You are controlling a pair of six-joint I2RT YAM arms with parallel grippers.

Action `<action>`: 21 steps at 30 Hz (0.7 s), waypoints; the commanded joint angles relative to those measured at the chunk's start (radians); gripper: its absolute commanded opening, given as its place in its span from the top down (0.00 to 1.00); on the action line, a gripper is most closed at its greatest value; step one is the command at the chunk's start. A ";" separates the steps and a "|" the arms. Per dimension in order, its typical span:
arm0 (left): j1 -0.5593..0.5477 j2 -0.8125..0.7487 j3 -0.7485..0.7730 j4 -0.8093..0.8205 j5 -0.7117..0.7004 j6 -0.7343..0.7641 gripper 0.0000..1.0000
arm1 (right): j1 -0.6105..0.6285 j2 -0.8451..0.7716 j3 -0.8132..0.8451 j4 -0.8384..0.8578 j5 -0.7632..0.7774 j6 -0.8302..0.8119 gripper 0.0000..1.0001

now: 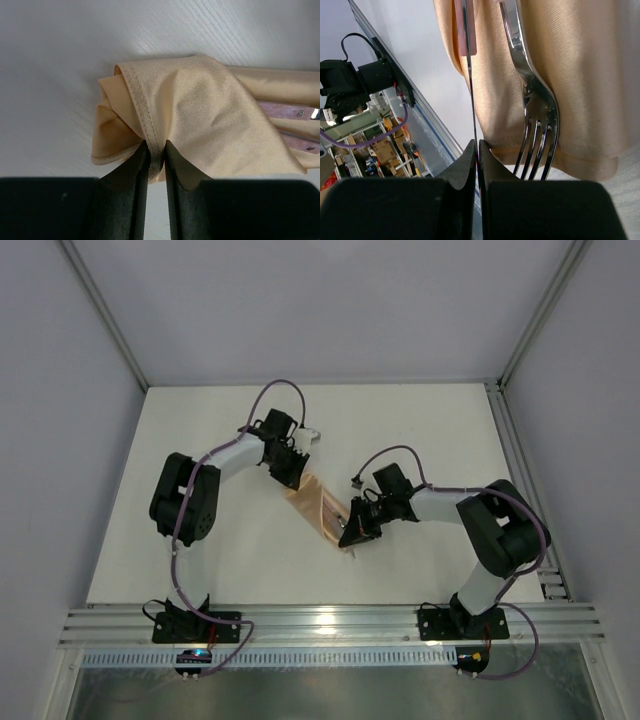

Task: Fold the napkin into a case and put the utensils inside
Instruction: Stuff the knife into the folded napkin.

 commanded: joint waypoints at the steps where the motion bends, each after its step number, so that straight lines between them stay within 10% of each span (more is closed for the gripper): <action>1: 0.007 -0.015 -0.013 0.022 0.041 0.007 0.80 | -0.005 0.034 0.037 -0.039 0.008 -0.021 0.97; 8: 0.009 -0.018 -0.015 0.024 0.051 0.011 0.80 | -0.005 0.074 0.101 -0.070 0.014 -0.024 0.91; 21: 0.016 -0.020 -0.015 0.030 0.051 0.010 0.80 | 0.001 -0.085 0.193 -0.427 0.225 -0.139 0.41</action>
